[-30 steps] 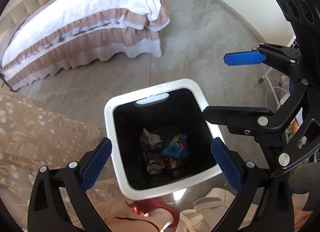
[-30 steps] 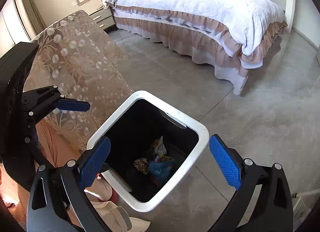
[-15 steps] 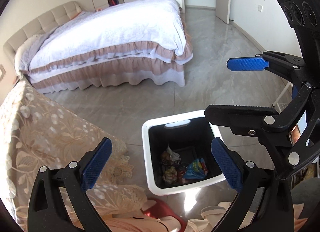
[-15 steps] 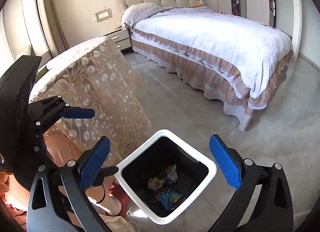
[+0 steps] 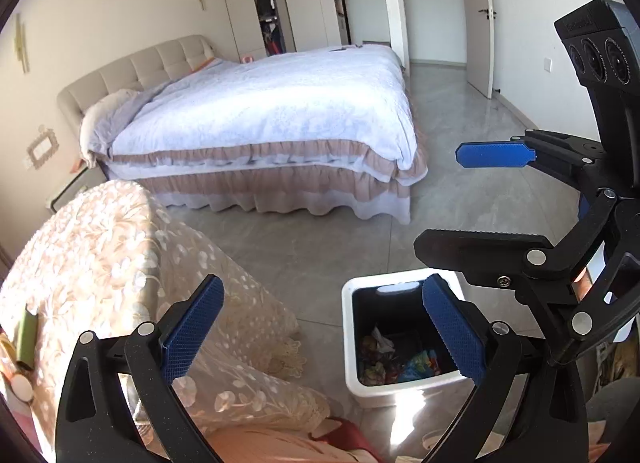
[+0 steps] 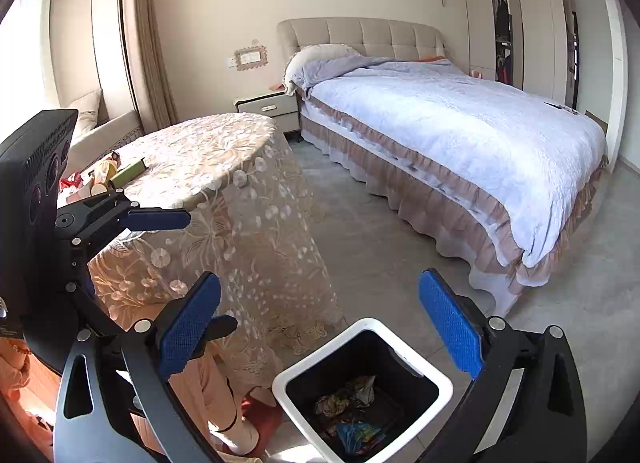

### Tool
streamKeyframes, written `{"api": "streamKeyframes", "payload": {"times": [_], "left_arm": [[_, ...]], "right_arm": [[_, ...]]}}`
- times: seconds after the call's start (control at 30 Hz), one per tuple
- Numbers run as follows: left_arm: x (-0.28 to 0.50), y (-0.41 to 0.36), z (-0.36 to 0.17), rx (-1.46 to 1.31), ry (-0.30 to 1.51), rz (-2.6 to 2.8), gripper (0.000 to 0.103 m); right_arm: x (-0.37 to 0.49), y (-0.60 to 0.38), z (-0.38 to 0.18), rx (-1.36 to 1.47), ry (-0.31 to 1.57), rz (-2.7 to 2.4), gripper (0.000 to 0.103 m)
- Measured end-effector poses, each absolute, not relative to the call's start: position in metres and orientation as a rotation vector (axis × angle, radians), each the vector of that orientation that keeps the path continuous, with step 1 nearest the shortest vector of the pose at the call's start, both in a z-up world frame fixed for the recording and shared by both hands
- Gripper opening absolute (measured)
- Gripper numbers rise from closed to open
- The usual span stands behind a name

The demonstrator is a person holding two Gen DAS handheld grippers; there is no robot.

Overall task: Collect trash
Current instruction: 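Move both open tools back over the remaining trash on the table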

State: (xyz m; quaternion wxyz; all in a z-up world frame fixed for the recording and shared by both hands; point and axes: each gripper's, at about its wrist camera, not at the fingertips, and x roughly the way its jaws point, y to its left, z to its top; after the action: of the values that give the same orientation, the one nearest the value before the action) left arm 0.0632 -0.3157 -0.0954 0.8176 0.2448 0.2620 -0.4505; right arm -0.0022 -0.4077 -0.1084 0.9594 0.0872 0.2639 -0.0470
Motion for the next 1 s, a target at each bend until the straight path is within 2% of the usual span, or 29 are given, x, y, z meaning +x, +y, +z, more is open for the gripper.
{"api": "streamKeyframes", "payload": {"times": [0.3, 0.6, 1.0], "left_arm": [[0.086, -0.265, -0.076, 0.402, 0.536, -0.805, 0.098], [0.113, -0.175, -0.049, 0.268, 0.498, -0.553, 0.098], [0.142, -0.057, -0.036, 0.063, 0.536, -0.307, 0.098]], "right_arm": [[0.022, -0.378, -0.084, 0.169, 0.46, -0.032, 0.099], [0.059, -0.327, -0.062, 0.147, 0.42, 0.08, 0.099], [0.106, -0.242, -0.041, 0.127, 0.4, 0.274, 0.099]]}}
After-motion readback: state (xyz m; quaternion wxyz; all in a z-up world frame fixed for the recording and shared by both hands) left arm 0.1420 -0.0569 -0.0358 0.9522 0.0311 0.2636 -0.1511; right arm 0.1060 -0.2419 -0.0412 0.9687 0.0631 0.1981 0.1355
